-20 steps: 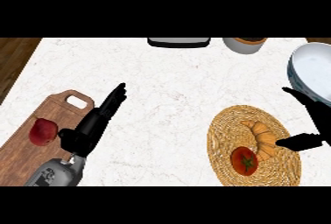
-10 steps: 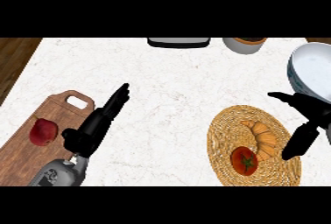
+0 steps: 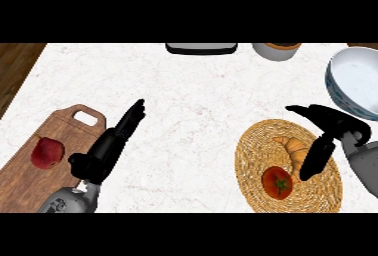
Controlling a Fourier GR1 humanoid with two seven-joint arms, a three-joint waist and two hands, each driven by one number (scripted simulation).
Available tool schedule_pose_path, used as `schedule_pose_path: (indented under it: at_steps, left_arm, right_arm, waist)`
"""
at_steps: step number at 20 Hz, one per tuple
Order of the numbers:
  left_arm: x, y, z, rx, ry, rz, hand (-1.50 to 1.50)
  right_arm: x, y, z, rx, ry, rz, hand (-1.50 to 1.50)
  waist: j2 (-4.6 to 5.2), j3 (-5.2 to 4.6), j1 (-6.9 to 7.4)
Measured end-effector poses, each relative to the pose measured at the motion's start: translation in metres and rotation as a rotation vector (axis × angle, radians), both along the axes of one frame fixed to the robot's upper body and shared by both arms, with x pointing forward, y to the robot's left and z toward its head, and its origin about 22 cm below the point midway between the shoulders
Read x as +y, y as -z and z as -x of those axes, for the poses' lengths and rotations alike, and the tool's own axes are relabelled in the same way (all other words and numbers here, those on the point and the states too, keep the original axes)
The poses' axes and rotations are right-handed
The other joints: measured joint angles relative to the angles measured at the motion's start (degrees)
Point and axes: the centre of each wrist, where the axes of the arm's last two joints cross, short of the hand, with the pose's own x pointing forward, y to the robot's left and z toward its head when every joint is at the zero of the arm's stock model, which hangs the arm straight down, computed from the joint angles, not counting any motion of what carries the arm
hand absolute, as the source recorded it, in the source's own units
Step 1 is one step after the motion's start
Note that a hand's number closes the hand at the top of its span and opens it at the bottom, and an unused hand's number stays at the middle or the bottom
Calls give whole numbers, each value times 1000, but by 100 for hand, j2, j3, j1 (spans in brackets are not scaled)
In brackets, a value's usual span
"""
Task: Pick the croissant from the placemat and place it in the bowl
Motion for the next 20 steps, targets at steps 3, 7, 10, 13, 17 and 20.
schedule_pose_path:
  at_steps: [3, 7, 10, 13, 17, 20]
  left_arm:
    - [3, 1, 0, 0, -2, -4, 0]
    - [2, -4, 3, 3, 2, 2, 0]
    - [5, -5, 4, 7, 0, 2, 0]
    - [4, 0, 0, 3, -5, -1, 0]
    - [8, -4, 1, 0, -3, 1, 0]
    - [8, -5, -1, -2, 1, 0, 0]
  right_arm:
    - [8, 5, 10, -13, -7, 9, -150]
    - [7, 10, 14, -46, -12, 50, -150]
    - [9, 11, 25, -78, -14, 72, -150]
    - [12, 22, 35, -111, -9, 95, -150]
    - [12, 31, 41, -152, 7, 157, -150]
    - [3, 46, 40, -169, 25, 181, -150]
  waist:
    - [-2, 3, -20]
    - [-3, 4, -18]
    - [-4, 5, -29]
    - [-2, 4, -36]
    - [-1, 5, -29]
    - [2, 6, -24]
